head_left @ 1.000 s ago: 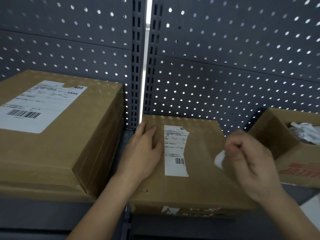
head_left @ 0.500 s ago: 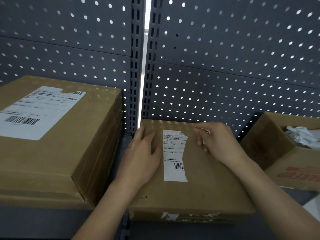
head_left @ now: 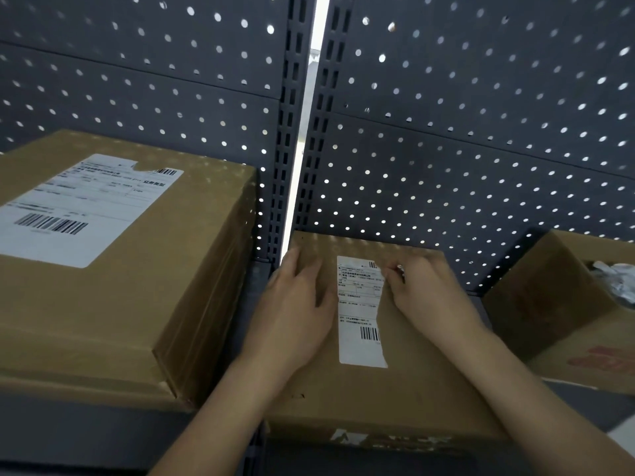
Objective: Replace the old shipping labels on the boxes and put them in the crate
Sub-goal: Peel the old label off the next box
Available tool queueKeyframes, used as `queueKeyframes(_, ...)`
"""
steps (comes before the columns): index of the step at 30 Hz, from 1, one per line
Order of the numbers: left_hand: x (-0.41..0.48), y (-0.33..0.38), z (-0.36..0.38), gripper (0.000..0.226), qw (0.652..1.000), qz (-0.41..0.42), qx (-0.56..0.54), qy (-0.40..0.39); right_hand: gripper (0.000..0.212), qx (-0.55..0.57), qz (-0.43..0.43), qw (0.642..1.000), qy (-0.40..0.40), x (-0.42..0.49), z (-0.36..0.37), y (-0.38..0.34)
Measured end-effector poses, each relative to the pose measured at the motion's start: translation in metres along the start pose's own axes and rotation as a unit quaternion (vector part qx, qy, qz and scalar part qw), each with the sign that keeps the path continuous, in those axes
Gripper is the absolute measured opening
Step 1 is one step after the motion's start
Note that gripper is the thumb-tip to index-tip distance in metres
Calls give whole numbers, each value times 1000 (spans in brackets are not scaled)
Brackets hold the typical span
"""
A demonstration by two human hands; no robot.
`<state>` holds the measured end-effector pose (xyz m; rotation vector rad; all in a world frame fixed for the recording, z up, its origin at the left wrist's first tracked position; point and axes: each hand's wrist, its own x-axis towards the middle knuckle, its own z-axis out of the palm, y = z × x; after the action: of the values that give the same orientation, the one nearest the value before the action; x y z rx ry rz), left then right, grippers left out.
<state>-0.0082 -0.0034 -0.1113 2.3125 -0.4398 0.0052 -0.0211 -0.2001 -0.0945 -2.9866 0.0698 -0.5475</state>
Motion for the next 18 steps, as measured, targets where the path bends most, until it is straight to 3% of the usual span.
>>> queueKeyframes(4,-1,2,-1,47,1000,4,10,3,26,-52,-22,998,4,-2,3,-5)
queueKeyframes(7,-1,3,-1,49,1000,0,16,1,14,-92,-12,995,-40,-3,7,-9)
queueKeyframes(11,1,1,1,53,1000,-4,20,-1,28,-105,-30,992,-55,-6,3,-13)
queueKeyframes(16,1,0,1,55,1000,-6,27,-1,27,-82,-26,995,-48,0,6,-9)
queueKeyframes(18,1,0,1,55,1000,-6,24,-2,19,-11,-18,1000,-18,1,6,-1)
